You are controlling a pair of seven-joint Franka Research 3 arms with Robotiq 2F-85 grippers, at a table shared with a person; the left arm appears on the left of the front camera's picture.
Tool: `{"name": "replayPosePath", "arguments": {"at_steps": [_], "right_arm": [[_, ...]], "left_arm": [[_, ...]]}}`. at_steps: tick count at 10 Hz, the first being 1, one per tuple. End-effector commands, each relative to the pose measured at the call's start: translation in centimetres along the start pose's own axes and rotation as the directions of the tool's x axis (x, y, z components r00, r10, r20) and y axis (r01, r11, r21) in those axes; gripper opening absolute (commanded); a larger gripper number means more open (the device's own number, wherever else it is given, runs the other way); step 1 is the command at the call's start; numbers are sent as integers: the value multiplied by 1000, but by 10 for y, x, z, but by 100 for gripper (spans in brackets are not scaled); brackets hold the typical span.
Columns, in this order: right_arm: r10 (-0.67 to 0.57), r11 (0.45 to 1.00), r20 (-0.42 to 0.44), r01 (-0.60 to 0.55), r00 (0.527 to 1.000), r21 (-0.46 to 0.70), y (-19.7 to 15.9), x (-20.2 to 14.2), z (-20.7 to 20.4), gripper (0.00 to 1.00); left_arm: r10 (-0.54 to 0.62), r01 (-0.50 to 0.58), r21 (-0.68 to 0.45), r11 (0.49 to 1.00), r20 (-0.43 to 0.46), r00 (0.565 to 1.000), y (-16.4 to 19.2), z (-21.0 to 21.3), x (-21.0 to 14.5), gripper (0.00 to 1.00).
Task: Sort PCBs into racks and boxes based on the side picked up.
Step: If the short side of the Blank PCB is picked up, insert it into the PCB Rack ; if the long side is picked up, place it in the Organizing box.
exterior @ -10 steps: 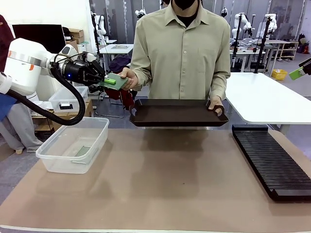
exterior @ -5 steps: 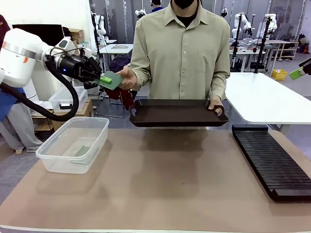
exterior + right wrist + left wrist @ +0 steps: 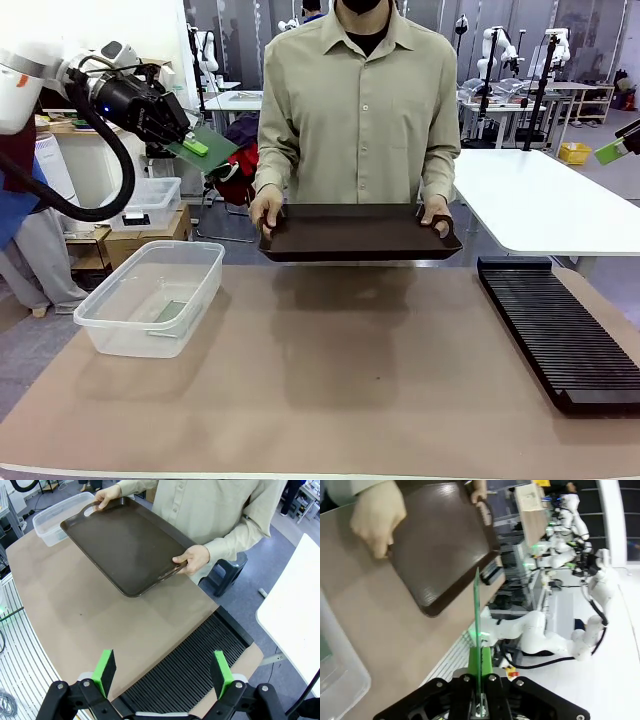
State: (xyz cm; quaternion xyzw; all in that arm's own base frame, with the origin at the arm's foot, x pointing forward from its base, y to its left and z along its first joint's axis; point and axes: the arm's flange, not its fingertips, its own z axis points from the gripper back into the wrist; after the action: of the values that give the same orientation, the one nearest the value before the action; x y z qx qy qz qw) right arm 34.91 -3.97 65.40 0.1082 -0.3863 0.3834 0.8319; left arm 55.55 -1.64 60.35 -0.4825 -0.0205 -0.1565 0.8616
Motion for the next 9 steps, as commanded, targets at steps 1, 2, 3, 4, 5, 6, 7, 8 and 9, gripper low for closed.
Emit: {"name": "replayPosePath", "arguments": {"at_steps": [1,2,3,4,5,6,7,8,9], "right_arm": [[1,1000,5,-1,1000,13,1,0,-1,100],[1,1000,5,-1,1000,13,1,0,-1,100],[1,1000,5,-1,1000,13,1,0,-1,100],[1,1000,5,-1,1000,13,1,0,-1,100],[1,1000,5,-1,1000,13,1,0,-1,100],[1,1000,5,-1,1000,13,1,0,-1,100],[1,1000,5,-1,1000,13,1,0,-1,100],[1,1000,5,-1,1000,13,1,0,-1,100],[1,1000,5,-1,1000,13,1,0,-1,100]], "left_arm": [[18,-22,226,974,22,1000,-1,8,-8,3],[17,-25,300,954,31,999,0,5,-10,3],[11,-22,368,930,32,999,6,6,-13,3],[1,-21,435,900,47,999,14,6,-14,3],[-1,-31,474,880,67,998,22,1,-17,3],[-3,-32,500,865,69,998,32,-3,-19,3],[2,-38,498,867,72,997,45,-9,-20,3],[7,-59,532,845,100,995,58,-19,-22,3],[28,-81,536,840,107,994,71,-29,-26,3]]}}
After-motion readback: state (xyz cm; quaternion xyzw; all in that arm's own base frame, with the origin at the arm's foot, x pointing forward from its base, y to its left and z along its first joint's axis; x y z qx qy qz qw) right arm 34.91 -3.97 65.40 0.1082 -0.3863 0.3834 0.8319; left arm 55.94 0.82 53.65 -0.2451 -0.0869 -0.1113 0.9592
